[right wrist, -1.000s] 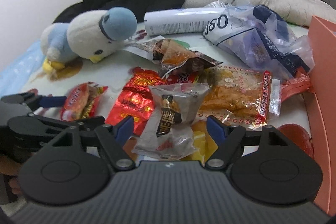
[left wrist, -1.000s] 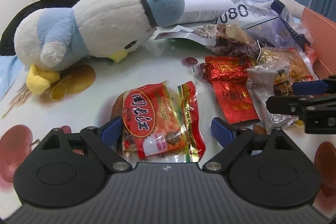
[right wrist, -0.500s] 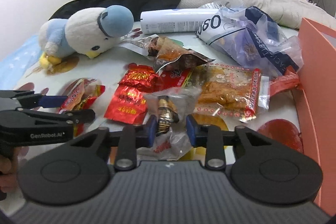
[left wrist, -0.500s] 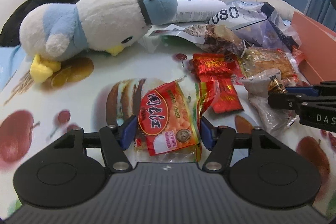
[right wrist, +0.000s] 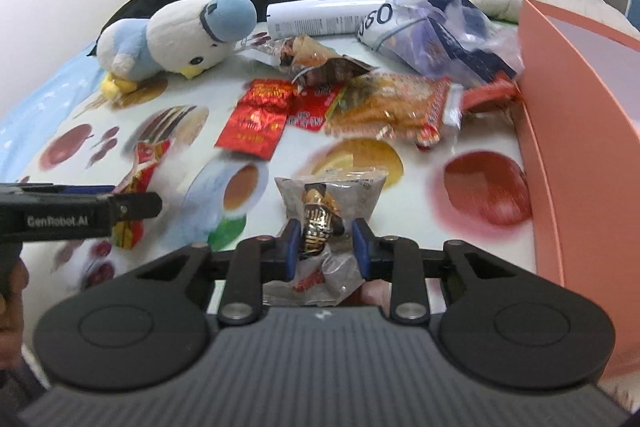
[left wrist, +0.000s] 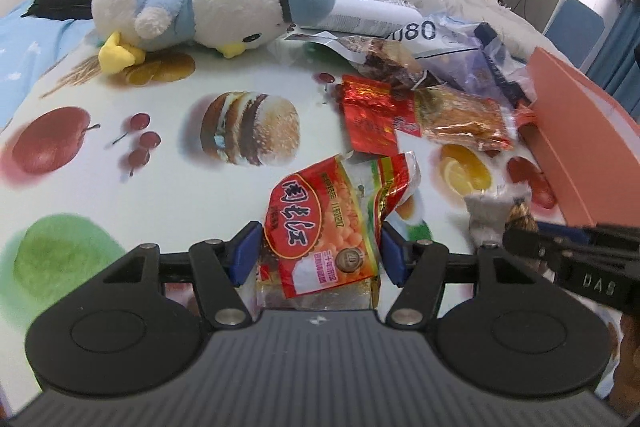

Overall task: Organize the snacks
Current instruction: 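Carry both held bags over the pink box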

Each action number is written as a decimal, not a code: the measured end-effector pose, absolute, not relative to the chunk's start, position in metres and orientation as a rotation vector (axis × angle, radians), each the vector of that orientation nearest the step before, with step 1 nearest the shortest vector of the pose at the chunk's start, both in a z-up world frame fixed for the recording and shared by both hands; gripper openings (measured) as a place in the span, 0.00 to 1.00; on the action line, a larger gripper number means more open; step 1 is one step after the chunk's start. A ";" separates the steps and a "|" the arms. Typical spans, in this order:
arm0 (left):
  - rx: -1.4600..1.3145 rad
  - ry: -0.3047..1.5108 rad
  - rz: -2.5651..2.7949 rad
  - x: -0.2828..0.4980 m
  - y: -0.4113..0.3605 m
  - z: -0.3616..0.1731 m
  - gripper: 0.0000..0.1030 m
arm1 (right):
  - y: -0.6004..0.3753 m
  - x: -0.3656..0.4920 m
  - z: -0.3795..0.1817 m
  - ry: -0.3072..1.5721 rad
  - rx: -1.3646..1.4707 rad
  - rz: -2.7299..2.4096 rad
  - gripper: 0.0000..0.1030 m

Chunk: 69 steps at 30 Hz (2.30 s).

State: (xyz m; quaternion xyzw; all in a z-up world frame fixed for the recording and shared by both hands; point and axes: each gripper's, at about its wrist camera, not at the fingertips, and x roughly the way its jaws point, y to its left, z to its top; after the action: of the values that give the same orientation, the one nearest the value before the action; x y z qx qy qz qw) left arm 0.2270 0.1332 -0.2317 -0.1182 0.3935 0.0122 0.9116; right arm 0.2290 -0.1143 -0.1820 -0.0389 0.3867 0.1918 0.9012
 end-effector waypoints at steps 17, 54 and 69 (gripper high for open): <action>-0.301 0.774 0.001 0.166 0.084 -0.174 0.65 | -0.163 0.158 -0.147 0.778 -0.003 0.363 0.29; -0.229 0.681 -0.370 0.166 -0.102 -0.071 0.65 | -0.314 0.089 -0.042 0.524 0.135 0.076 0.26; -0.141 0.745 -0.429 0.289 -0.182 -0.074 0.66 | -0.371 0.179 -0.056 0.560 0.169 0.001 0.26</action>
State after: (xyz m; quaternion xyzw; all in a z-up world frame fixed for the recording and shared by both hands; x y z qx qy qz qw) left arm 0.2885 -0.1819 -0.0740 -0.0684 0.3607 -0.2077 0.9067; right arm 0.1790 -0.3710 -0.0564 0.0831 0.2758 0.0005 0.9576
